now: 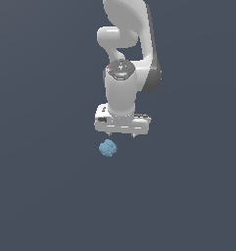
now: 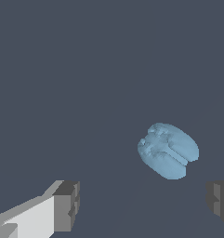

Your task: Pick up the object and move it to a goal position.

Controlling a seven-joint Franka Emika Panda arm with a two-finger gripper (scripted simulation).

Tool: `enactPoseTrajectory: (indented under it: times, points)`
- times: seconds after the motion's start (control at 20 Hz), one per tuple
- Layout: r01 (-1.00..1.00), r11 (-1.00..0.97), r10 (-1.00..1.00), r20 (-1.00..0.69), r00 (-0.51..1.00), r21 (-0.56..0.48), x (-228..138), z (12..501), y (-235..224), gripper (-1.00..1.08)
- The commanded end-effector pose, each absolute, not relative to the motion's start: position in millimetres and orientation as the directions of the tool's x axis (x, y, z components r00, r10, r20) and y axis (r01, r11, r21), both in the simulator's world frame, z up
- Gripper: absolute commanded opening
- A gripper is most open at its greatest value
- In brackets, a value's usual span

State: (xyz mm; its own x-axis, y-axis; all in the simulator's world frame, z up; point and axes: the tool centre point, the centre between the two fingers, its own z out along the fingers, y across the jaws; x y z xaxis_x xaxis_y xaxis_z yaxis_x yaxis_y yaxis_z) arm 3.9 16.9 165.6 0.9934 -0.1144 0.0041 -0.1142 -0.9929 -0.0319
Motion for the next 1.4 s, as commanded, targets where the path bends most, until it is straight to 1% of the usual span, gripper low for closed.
enactPoseTrajectory:
  times: [0.0, 0.45, 0.7, 1.0, 1.35]
  points:
    - [-0.177, -0.984, -0.177, 0.001, 0.984, -0.031, 4, 158, 11, 1.00]
    - [-0.451, -0.893, -0.451, -0.006, 0.893, -0.019, 0, 123, -17, 1.00]
    - [-0.564, -0.825, -0.564, -0.005, 0.826, -0.010, -2, 108, -31, 1.00]
    - [-0.646, -0.764, -0.646, -0.002, 0.764, -0.003, -4, 96, -42, 1.00]
    - [-0.677, -0.736, -0.677, 0.000, 0.736, 0.000, -5, 92, -46, 1.00]
